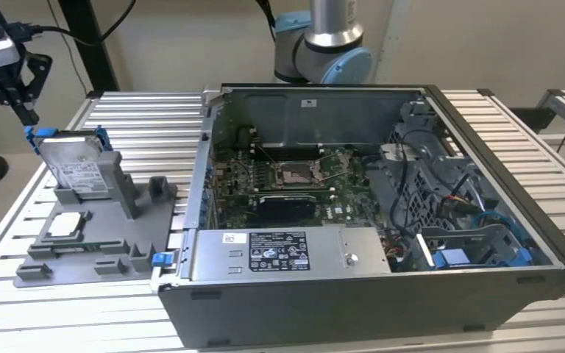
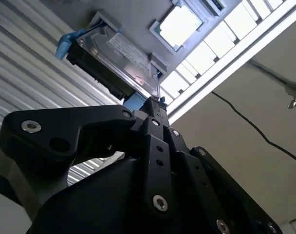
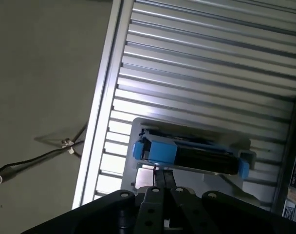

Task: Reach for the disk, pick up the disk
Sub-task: 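Pick up the disk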

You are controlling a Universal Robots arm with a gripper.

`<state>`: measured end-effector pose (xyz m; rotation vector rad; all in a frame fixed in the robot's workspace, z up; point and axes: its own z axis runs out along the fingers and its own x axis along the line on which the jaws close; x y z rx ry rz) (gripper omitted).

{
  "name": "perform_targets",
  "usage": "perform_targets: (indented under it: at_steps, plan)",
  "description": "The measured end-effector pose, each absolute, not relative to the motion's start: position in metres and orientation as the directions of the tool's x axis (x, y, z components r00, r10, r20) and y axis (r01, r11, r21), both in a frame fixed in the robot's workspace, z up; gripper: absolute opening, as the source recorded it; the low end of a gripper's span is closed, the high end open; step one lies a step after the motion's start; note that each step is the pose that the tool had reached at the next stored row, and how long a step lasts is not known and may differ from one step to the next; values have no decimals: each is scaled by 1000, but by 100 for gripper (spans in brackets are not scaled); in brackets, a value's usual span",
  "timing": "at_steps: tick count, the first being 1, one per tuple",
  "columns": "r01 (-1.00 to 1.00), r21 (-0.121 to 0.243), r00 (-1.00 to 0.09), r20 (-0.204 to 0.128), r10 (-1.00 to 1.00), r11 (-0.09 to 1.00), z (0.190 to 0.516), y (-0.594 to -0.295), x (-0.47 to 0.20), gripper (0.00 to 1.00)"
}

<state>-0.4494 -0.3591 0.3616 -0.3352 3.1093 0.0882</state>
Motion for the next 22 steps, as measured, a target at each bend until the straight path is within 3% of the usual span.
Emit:
perform_targets:
  at_steps: [22]
  plan:
    - [-577,55,-817,-19,-577,815,362,-359,-449,0]
